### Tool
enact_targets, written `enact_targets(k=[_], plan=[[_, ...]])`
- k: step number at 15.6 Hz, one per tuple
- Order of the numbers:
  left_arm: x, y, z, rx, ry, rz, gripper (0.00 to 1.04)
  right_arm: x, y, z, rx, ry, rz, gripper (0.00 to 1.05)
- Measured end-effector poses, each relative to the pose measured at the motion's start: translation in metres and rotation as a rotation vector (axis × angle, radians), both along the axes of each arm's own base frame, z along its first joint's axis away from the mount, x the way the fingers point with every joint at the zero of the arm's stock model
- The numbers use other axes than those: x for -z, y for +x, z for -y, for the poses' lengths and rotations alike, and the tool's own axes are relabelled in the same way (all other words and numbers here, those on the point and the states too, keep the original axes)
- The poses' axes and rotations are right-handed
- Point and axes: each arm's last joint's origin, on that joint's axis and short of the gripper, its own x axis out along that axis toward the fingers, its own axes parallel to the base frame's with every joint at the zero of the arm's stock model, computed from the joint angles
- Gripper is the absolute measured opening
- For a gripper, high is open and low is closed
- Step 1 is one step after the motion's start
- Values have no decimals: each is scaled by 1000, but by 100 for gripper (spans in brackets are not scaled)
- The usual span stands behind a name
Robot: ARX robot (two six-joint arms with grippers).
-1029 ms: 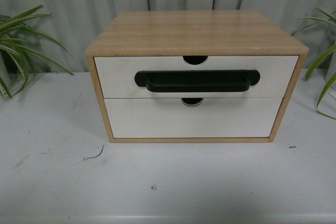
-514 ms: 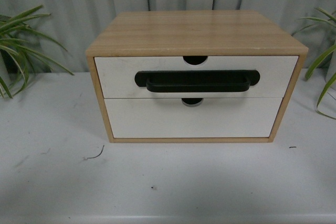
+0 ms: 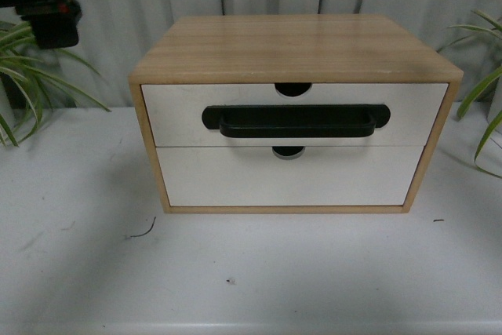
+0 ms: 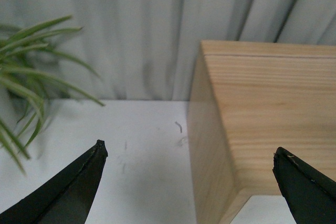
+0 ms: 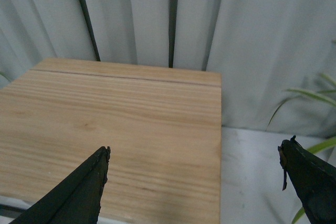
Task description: Pull drawer
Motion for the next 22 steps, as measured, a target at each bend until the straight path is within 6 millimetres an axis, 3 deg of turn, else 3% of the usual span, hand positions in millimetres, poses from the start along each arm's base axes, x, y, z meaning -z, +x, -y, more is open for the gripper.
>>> enact_targets(k=[2,4,6,9,12,14,18,22], plan=[[-14,7,21,174,89,5,98,2,6,-6,-78,-179,46,98],[-12,6,43,400,232,-77,98,10,7,-9,-222,-412,70,98],[-8,2,53,589,402,-158,98,16,5,-8,-354,-623,107,98],[-19,-1,70,805,672,-204,98,24,2,0,-509,-977,192,98],[-16,-1,88,966,799,-259,98,44,-1,7,-724,-1280,234,98],[-18,7,100,984,852,-272,98,58,1,6,-796,-1378,239,98],[-14,10,121,1056,842,-287,98,66,7,0,-832,-1420,275,98],[4,15,136,1086,847,-284,98,83,14,-4,-881,-1395,231,98]])
